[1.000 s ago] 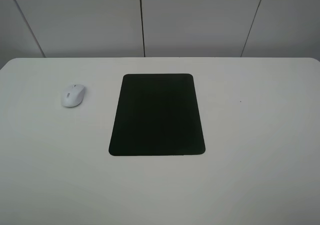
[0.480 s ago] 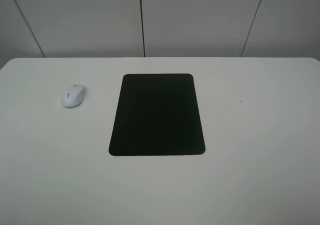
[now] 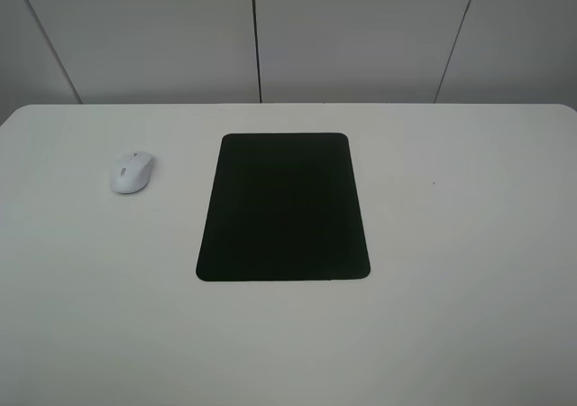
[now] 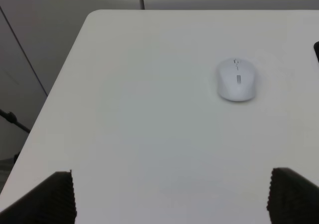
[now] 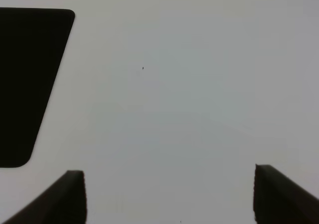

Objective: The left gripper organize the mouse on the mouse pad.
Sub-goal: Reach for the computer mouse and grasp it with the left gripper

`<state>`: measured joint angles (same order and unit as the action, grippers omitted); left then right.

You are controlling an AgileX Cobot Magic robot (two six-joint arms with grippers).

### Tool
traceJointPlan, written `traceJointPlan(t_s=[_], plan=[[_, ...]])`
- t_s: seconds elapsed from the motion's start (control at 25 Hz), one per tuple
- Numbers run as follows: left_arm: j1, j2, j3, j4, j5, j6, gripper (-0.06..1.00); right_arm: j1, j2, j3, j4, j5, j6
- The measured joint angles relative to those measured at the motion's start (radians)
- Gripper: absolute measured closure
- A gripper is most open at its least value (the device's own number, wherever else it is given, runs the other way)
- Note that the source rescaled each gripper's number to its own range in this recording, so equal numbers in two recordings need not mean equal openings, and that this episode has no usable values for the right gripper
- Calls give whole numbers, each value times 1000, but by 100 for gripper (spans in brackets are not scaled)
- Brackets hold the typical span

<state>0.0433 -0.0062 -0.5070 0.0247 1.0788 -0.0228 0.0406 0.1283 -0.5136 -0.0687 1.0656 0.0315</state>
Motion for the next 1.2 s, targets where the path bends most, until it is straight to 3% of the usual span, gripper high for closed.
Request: traceJointPlan(t_s=[0.28,0.48,0.68,0.96,1.2], plan=[[-14,231,-114,7,-120,0,-6,0,0,0,0,0,0],[-45,569,-282,0,-151,0,-6,0,0,0,0,0,0],[-45,899,-399,-61,-163,0,-6,0,0,0,0,0,0],[-45,1255,-437,-87,-235,5,-6,0,0,0,0,0,0],[-45,1460,-438,-131,-341,76,-6,0,0,0,0,0,0]])
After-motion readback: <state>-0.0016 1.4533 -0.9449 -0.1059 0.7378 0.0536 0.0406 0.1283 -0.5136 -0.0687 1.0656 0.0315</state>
